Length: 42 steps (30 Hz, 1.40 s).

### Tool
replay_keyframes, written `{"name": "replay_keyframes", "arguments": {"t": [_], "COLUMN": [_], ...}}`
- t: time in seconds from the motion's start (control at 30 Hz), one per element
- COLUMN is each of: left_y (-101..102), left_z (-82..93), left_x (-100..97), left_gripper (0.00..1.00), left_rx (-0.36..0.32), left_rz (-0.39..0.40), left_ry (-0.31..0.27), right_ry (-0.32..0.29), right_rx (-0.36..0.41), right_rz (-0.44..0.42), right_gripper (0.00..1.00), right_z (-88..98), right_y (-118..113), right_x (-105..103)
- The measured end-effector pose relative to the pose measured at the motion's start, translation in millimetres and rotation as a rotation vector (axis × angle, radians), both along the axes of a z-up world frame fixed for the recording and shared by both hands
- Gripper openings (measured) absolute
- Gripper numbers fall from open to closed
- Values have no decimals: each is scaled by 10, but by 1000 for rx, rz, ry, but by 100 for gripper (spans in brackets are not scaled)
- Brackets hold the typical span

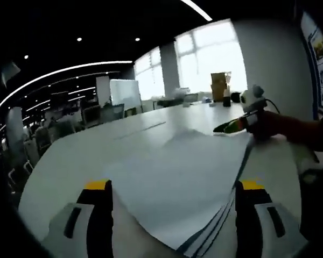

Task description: Organize the stack of printing papers by aligning and flattening the scattered papers on the table

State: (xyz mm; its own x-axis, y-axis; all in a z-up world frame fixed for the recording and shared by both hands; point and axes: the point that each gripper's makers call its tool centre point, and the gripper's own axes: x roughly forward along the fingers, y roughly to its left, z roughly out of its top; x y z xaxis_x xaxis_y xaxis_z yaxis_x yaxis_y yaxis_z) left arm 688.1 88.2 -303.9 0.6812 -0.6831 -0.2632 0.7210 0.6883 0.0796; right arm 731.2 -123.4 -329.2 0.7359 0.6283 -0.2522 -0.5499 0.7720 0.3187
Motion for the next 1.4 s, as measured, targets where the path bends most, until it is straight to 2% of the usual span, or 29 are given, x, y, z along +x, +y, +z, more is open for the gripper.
{"name": "replay_keyframes", "arguments": {"t": [0.13, 0.3, 0.4, 0.63, 0.87, 1.13, 1.27, 1.4], "left_y": [52, 72, 118, 343, 613, 905, 976, 1042], "left_z": [26, 29, 25, 42, 59, 107, 163, 204], "left_x": [20, 11, -3, -65, -148, -278, -365, -466], "left_gripper": [97, 97, 97, 97, 97, 97, 97, 97], "left_rx": [-8, -6, 19, 31, 31, 51, 32, 39], "left_rz": [31, 50, 70, 113, 161, 206, 196, 200], "left_ry": [-10, -11, -25, -28, -24, -23, -4, 8], "right_ry": [-35, -36, -39, -34, -18, 5, 30, 13], "right_rx": [-19, -27, -40, -4, -9, -66, -86, -154], "right_rz": [-45, -32, -32, -34, -61, -72, -92, -91], "right_gripper": [90, 90, 90, 90, 90, 90, 90, 90], "right_z": [23, 30, 30, 115, 166, 211, 247, 290], "right_y": [-85, -64, -75, -155, -349, -515, -615, -683], "right_x": [30, -27, -74, -297, -539, -870, -1011, -1142]}}
